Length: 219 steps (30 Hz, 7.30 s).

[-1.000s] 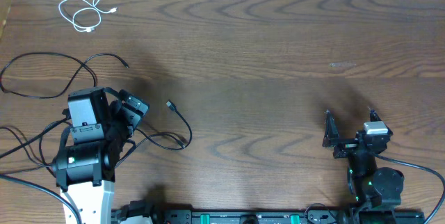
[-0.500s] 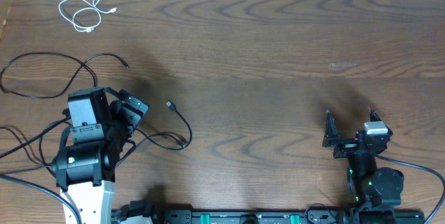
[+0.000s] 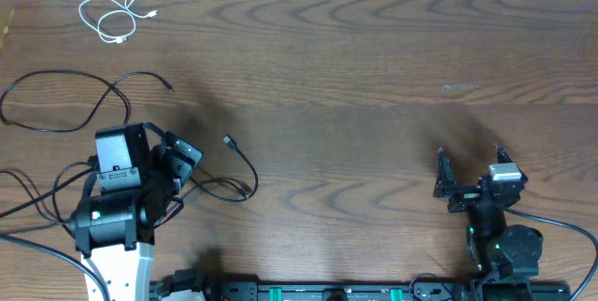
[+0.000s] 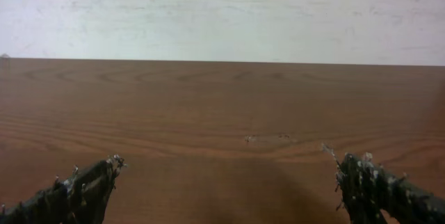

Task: Untangle cables

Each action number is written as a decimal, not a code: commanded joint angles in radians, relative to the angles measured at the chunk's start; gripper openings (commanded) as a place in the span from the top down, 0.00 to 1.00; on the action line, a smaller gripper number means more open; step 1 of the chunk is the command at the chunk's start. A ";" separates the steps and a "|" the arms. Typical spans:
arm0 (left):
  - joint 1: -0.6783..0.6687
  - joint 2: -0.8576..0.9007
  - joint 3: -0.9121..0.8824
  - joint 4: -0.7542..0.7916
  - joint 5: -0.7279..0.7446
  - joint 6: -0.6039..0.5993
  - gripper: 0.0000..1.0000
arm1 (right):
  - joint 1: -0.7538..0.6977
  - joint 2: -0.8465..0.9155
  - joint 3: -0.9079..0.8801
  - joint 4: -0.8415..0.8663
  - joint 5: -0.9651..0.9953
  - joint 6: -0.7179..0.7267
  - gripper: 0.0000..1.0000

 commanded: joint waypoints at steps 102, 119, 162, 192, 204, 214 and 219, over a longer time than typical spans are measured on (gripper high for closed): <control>-0.138 -0.913 -0.924 0.933 0.079 0.813 0.02 | -0.007 -0.006 -0.001 -0.005 0.018 0.013 0.01; -0.141 -0.913 -0.924 0.925 0.030 0.821 0.02 | -0.007 -0.006 -0.001 -0.005 0.018 0.013 0.01; -0.165 -0.913 -0.924 0.916 -0.042 0.818 0.02 | -0.007 -0.006 -0.001 -0.005 0.018 0.013 0.01; -0.165 -0.910 -0.924 0.920 -0.043 0.816 0.02 | -0.007 -0.006 -0.001 -0.005 0.018 0.013 0.01; -0.165 -0.910 -0.924 0.920 -0.043 0.815 0.02 | -0.019 -0.006 -0.001 -0.005 0.017 0.013 0.01; -0.165 -0.910 -0.924 0.920 -0.043 0.816 0.02 | -0.043 -0.006 -0.001 -0.005 0.018 0.013 0.01; -0.165 -0.910 -0.924 0.920 -0.043 0.815 0.02 | -0.043 -0.006 -0.001 -0.005 0.018 0.013 0.01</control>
